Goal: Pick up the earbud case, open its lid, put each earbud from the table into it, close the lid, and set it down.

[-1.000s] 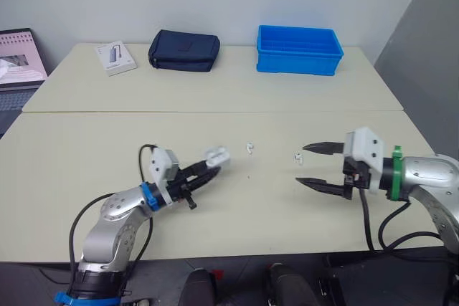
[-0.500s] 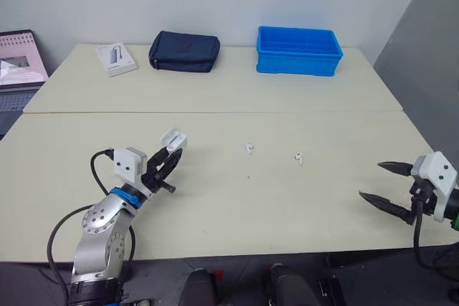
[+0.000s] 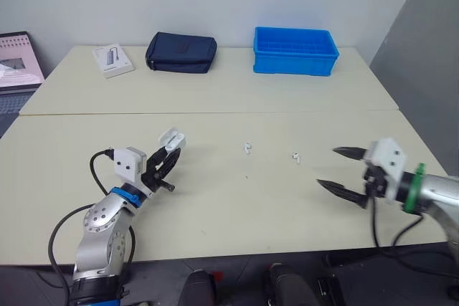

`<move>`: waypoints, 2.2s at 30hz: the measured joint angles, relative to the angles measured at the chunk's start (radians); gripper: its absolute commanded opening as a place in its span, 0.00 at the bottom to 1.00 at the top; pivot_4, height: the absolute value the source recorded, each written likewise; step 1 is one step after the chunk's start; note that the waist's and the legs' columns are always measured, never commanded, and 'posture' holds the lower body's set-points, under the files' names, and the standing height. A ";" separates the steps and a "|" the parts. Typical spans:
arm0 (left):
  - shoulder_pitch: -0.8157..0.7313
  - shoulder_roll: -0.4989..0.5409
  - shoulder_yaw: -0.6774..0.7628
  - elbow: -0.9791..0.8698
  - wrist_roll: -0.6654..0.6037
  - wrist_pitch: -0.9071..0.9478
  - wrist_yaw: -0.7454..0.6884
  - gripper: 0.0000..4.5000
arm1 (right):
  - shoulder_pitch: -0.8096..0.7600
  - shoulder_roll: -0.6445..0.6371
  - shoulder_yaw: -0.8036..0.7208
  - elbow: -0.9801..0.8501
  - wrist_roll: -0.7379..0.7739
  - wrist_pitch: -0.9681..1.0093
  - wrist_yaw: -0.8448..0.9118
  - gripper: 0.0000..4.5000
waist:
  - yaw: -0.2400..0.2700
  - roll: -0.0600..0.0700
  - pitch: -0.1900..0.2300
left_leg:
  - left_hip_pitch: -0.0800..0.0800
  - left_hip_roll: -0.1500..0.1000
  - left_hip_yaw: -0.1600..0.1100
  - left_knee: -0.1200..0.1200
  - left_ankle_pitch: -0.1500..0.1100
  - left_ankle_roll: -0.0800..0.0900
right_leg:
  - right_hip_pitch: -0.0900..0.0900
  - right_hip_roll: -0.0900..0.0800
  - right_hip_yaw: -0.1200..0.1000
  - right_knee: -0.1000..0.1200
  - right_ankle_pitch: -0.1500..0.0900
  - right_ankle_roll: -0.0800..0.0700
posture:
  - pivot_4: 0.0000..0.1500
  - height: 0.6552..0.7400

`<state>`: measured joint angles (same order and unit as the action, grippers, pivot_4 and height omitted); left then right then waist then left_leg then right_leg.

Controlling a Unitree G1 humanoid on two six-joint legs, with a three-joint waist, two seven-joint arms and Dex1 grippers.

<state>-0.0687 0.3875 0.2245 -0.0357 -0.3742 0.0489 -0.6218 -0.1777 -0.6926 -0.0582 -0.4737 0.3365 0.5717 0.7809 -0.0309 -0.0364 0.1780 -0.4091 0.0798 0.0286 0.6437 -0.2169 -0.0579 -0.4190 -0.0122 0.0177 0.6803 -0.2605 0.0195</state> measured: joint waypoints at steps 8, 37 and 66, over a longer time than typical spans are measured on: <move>-0.003 -0.005 -0.023 -0.007 0.003 0.009 0.009 0.17 | -0.307 0.425 0.290 0.263 -0.199 0.155 -0.376 1.00 | 0.005 -0.001 -0.001 | -0.005 0.001 0.000 0.000 0.000 0.000 | -0.003 0.000 -0.001 -0.001 0.000 0.000 | 1.00 0.99; -0.003 -0.007 -0.053 -0.076 0.005 0.070 0.044 0.17 | -0.357 0.614 0.334 0.586 -0.321 0.052 -0.493 0.10 | 0.004 -0.002 -0.002 | -0.005 0.002 0.000 -0.001 0.000 0.000 | -0.003 0.001 -0.002 -0.001 0.000 0.000 | 1.00 0.99; 0.098 0.004 -0.063 -0.183 0.003 0.103 0.039 0.17 | -0.219 -0.267 0.436 0.457 -0.258 -0.528 0.691 0.40 | 0.002 -0.002 -0.001 | 0.000 0.001 0.001 0.000 0.000 0.000 | 0.000 0.000 -0.001 -0.002 -0.001 -0.001 | 1.00 0.99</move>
<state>0.0291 0.3911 0.1610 -0.2189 -0.3708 0.1522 -0.5832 -0.3967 -0.9591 0.3781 -0.0169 0.0781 0.0438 1.4716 -0.0293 -0.0388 0.1765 -0.4086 0.0809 0.0293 0.6436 -0.2170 -0.0577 -0.4187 -0.0120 0.0170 0.6787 -0.2614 0.0181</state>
